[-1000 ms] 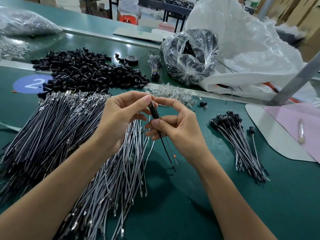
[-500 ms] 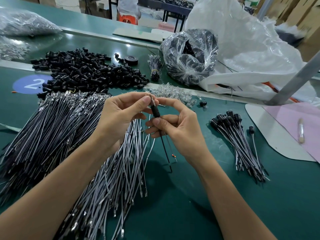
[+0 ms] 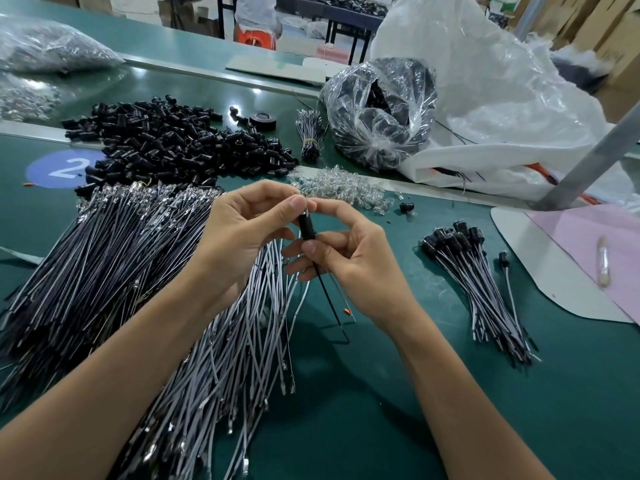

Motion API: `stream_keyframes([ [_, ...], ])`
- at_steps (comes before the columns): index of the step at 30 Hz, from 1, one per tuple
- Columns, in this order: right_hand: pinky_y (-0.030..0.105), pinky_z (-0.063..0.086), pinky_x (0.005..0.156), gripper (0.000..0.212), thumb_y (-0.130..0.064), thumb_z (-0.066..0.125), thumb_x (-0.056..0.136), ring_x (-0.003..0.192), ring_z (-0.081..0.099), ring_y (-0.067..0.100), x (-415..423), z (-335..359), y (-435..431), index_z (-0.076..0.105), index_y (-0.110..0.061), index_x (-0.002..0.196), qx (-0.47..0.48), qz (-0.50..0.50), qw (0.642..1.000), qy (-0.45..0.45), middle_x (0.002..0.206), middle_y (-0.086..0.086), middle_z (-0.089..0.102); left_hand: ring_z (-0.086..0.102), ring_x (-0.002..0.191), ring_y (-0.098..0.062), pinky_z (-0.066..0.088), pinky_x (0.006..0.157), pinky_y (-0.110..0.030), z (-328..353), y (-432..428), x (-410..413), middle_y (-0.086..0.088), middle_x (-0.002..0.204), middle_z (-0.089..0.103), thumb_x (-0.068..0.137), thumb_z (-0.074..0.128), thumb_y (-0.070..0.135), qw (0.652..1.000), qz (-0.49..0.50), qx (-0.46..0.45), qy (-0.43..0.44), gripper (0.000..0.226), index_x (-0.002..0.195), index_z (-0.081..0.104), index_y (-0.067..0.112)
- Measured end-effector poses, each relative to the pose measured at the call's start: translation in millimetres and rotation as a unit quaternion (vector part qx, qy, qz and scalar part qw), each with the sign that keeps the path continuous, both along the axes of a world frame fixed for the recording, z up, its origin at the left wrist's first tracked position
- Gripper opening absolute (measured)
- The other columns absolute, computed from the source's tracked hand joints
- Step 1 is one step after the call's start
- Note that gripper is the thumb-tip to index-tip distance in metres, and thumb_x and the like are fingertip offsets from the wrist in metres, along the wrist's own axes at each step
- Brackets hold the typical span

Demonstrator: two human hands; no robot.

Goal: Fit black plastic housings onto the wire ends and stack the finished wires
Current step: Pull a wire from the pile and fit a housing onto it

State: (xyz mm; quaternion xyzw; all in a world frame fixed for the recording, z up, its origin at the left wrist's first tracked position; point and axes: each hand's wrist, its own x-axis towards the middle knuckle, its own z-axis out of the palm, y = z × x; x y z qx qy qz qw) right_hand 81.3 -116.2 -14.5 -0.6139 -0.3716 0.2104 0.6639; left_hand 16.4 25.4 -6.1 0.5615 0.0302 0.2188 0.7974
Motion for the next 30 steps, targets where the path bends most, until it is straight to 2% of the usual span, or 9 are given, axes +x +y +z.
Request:
stream_keyframes([
  [5,0.030,0.057,0.064,0.036,0.005,0.055,0.094,0.072,0.074,0.025,1.1,-1.0,-0.4,0.057,-0.020,0.119,-0.005,-0.013,1.000,-0.005,0.087,0.008,0.076,0.064,0.074,-0.014,0.051,0.066,-0.023,1.0,-0.3,-1.2,-0.004,0.080,0.072,0.065,0.075,0.026,1.000,0.002,0.005,-0.003,0.018,0.078,0.072,0.014],
  [9,0.027,0.055,0.064,0.036,0.005,0.056,0.093,0.071,0.073,0.023,0.5,0.3,-1.1,0.055,-0.019,0.120,-0.011,-0.001,1.000,-0.013,0.085,0.006,0.076,0.061,0.075,-0.013,0.049,0.067,-0.023,0.9,2.4,-2.8,-0.003,0.081,0.069,0.070,0.072,0.019,1.000,-0.027,0.002,-0.009,0.006,0.074,0.073,0.016],
  [14,0.028,0.056,0.064,0.038,0.007,0.054,0.093,0.070,0.073,0.022,-0.2,2.5,-2.2,0.051,-0.021,0.118,-0.011,0.017,1.000,-0.019,0.082,0.003,0.075,0.062,0.075,-0.010,0.048,0.071,-0.025,1.2,3.3,-3.2,0.001,0.084,0.072,0.070,0.072,0.025,0.999,-0.048,0.021,-0.014,0.021,0.084,0.068,0.010],
  [19,0.027,0.056,0.063,0.041,0.008,0.055,0.092,0.069,0.072,0.021,-0.4,3.8,-2.7,0.050,-0.022,0.120,-0.008,0.033,0.999,-0.018,0.081,0.004,0.075,0.064,0.078,-0.010,0.051,0.075,-0.023,1.8,4.6,-4.2,0.002,0.082,0.072,0.070,0.072,0.023,0.997,-0.076,0.009,-0.026,0.007,0.075,0.075,0.019],
  [25,0.028,0.056,0.063,0.047,0.008,0.054,0.091,0.068,0.072,0.020,-1.7,2.7,-1.5,0.050,-0.028,0.121,-0.010,0.053,0.998,-0.015,0.080,0.005,0.075,0.065,0.066,-0.010,0.050,0.058,-0.018,2.8,4.9,-6.5,0.000,0.073,0.071,0.069,0.073,0.023,0.996,-0.092,0.001,-0.006,0.014,0.081,0.078,0.017],
  [30,0.029,0.057,0.063,0.048,0.009,0.054,0.092,0.068,0.072,0.020,-1.5,3.3,-1.5,0.049,-0.027,0.122,-0.008,0.048,0.999,-0.021,0.081,0.006,0.075,0.061,0.066,-0.009,0.049,0.055,-0.018,2.2,6.9,-6.3,0.001,0.074,0.068,0.073,0.070,0.021,0.994,-0.106,0.001,-0.017,0.007,0.078,0.075,0.018],
])
